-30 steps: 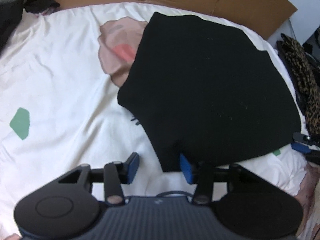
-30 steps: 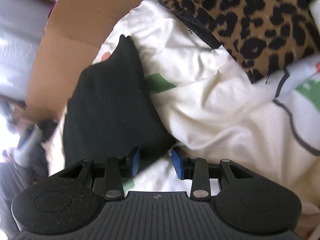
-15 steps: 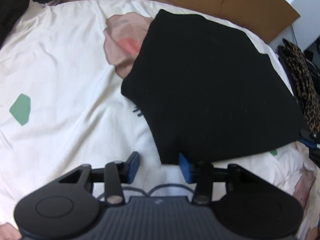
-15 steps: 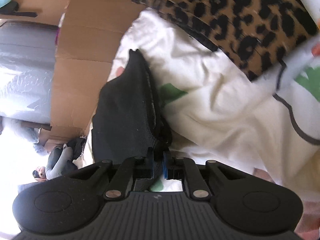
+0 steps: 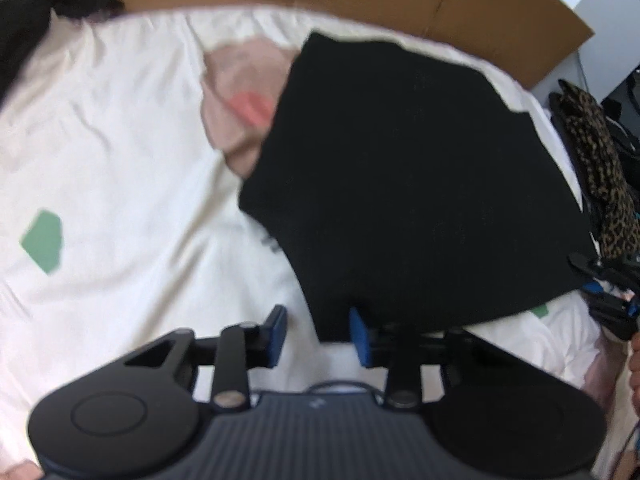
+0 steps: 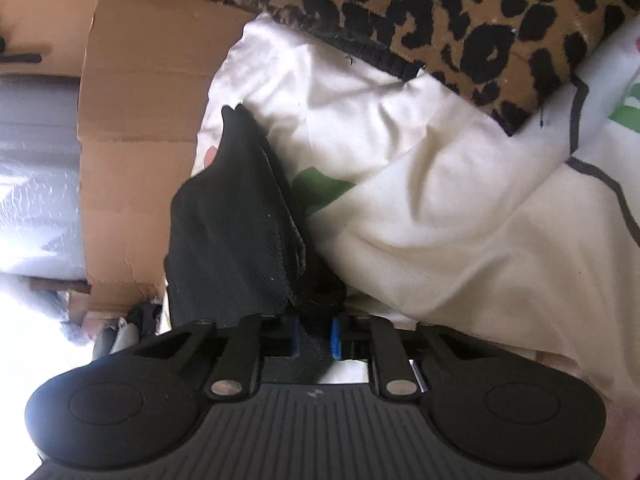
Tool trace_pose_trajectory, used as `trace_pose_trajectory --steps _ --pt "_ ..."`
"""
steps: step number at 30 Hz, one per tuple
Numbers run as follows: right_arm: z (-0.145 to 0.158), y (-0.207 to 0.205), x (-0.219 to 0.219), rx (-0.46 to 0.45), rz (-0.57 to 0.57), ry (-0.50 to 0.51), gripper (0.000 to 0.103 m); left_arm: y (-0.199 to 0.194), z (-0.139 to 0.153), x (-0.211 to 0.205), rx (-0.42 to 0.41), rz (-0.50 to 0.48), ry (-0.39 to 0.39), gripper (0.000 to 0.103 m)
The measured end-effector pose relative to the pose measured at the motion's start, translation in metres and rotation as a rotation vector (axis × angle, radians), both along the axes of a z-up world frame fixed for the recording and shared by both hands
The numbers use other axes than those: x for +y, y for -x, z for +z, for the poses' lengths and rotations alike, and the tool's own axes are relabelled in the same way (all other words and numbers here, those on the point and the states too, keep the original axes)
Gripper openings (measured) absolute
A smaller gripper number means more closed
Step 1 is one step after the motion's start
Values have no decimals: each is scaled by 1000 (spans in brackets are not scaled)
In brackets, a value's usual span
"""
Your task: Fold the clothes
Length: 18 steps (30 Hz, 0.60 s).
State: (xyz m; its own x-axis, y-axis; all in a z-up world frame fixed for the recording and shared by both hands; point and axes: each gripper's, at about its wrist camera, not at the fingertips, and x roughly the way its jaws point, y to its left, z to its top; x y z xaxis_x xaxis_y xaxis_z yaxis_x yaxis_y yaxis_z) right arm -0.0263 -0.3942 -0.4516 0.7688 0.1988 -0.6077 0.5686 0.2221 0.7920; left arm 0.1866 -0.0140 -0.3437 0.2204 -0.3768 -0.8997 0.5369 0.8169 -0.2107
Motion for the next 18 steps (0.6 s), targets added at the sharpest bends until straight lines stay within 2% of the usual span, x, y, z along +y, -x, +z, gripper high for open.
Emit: trace_pose_trajectory --steps 1,5,8,10,12,15,18 --pt "3 0 -1 -5 1 9 9 1 -1 2 13 0 15 27" --pt "16 -2 -8 -24 9 46 8 10 -3 7 55 12 75 27" --pt "25 -3 -14 -38 -6 63 8 15 -3 10 74 22 121 30" --pt "25 -4 -18 -33 -10 63 8 16 -6 11 90 35 143 38" --pt "24 -4 -17 -24 -3 65 8 16 -11 12 118 52 160 42" --pt "19 -5 -17 -14 -4 49 8 15 -17 10 139 67 184 42" --pt "15 -5 -16 -12 5 37 18 17 -22 10 162 83 227 37"
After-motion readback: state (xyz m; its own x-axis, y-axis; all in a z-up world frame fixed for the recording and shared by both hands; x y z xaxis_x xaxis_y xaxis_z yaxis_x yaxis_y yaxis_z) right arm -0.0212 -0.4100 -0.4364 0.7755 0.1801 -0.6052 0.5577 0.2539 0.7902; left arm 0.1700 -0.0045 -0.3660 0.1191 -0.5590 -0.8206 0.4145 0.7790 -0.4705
